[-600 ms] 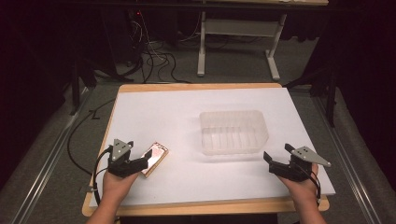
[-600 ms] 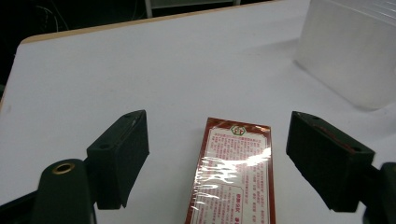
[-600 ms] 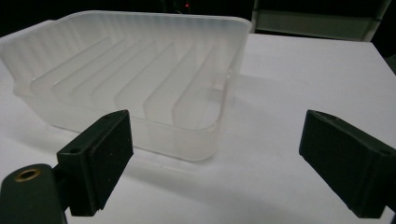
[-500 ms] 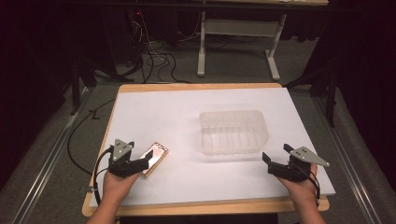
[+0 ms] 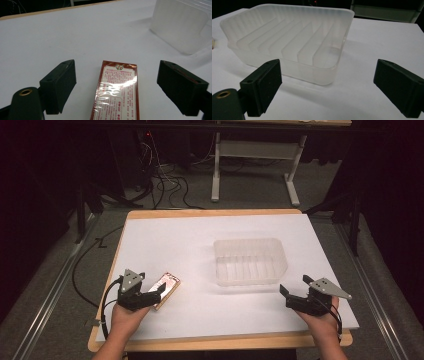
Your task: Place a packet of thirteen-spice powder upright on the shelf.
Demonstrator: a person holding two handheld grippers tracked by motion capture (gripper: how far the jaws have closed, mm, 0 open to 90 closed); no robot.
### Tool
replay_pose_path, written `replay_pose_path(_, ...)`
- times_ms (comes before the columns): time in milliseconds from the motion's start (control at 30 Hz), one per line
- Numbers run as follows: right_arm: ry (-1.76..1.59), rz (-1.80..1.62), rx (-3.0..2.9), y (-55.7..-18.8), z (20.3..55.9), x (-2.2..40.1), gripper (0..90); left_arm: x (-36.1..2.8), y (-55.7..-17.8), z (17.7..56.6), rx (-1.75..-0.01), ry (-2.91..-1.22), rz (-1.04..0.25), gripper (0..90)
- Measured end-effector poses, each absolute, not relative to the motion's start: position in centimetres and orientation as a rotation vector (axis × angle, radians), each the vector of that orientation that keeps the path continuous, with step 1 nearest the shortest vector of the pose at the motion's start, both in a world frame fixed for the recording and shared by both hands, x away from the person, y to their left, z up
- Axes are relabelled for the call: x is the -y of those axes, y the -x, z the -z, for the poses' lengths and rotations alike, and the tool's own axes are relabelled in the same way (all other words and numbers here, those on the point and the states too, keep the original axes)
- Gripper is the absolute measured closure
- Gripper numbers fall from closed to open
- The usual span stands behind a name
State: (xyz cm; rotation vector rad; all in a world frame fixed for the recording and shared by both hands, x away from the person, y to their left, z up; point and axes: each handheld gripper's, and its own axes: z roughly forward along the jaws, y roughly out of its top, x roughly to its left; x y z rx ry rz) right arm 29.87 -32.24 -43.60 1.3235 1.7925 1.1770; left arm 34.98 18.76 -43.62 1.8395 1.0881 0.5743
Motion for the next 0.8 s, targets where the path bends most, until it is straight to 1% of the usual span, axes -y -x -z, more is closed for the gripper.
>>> replay_pose_path(100, -1.329, -1.171, -1.806, -29.9, 43.8, 32.2, 8.3, -18.7, -35.0, 43.6, -1.088, -1.845, -0.575, 14.6)
replay_pose_path(133, -1.332, -1.170, -1.813, -30.0, 43.9, 32.2, 8.6, -18.7, -35.1, 43.7, -1.089, -1.853, -0.577, 11.8)
replay_pose_path(167, -1.332, -1.170, -1.813, -30.0, 43.9, 32.2, 8.6, -18.6, -35.2, 43.8, -1.093, -1.858, -0.559, 11.8)
replay_pose_path(267, -1.331, -1.168, -1.827, -30.1, 44.1, 32.1, 8.8, -18.5, -35.2, 43.9, -1.092, -1.875, -0.546, 7.8)
replay_pose_path(467, -1.322, -1.174, -1.835, -30.2, 44.2, 32.0, 9.0, -18.2, -35.3, 43.9, -1.088, -1.886, -0.534, 3.7)
replay_pose_path(633, -1.306, -1.170, -1.845, -30.2, 44.3, 32.0, 9.6, -18.0, -35.3, 44.1, -1.079, -1.914, -0.532, 1.0)
replay_pose_path(800, -1.304, -1.173, -1.851, -30.4, 44.4, 32.1, 10.0, -17.7, -35.6, 44.3, -1.084, -1.949, -0.534, 0.4)
